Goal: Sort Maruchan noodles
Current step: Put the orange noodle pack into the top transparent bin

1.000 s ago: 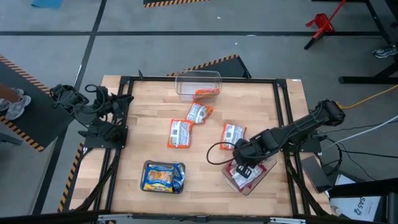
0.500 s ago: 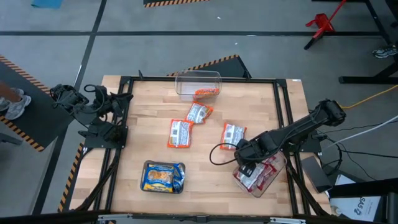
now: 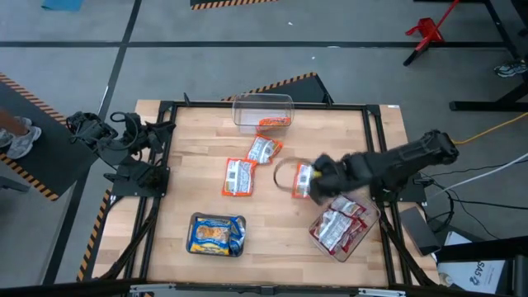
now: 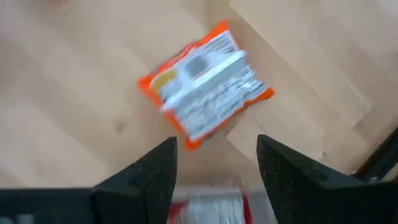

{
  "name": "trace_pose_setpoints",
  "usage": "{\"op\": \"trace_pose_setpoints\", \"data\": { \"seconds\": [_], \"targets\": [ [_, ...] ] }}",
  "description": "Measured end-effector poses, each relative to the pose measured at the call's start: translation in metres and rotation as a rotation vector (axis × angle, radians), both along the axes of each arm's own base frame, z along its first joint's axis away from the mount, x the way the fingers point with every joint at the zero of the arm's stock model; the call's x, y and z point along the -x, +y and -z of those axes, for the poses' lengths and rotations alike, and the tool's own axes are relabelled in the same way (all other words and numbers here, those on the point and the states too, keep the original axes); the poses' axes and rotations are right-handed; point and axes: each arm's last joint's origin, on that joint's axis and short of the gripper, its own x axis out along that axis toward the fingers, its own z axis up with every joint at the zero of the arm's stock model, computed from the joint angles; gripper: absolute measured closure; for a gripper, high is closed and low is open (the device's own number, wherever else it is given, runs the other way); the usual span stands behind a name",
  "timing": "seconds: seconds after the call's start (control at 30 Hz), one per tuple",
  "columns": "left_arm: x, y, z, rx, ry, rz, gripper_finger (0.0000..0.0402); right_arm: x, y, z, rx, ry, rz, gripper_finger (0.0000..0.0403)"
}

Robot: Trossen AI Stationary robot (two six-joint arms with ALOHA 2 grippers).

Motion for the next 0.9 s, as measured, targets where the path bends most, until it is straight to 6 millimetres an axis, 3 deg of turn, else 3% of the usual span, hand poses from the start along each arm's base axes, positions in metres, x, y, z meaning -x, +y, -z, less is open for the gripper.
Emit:
{"op": "trace_pose_setpoints", "data": {
  "seconds": [0.2, 0.4, 0.67, 0.9],
  "targets": [
    [0.000, 0.000, 0.000, 0.007, -0.005, 0.000, 0.0255, -0.010, -0.039, 0.040, -0.069, 0.026, 0.159, 0.0150],
    [0.000, 0.000, 0.000, 0.007, -0.004, 0.001, 0.0255, 0.003, -0.079, 0.093, -0.182, 0.129, 0.325, 0.0088],
    [0.000, 0.000, 0.000, 0.007, -0.005, 0.000, 0.0255, 0.009, -0.103, 0.151, -0.315, -0.048, 0.477, 0.0047],
    [0.000, 0.000, 0.000, 0.004, -0.008, -0.007, 0.0255, 0.011, -0.107, 0.168, -0.374, -0.165, 0.527, 0.0050]
  ]
}}
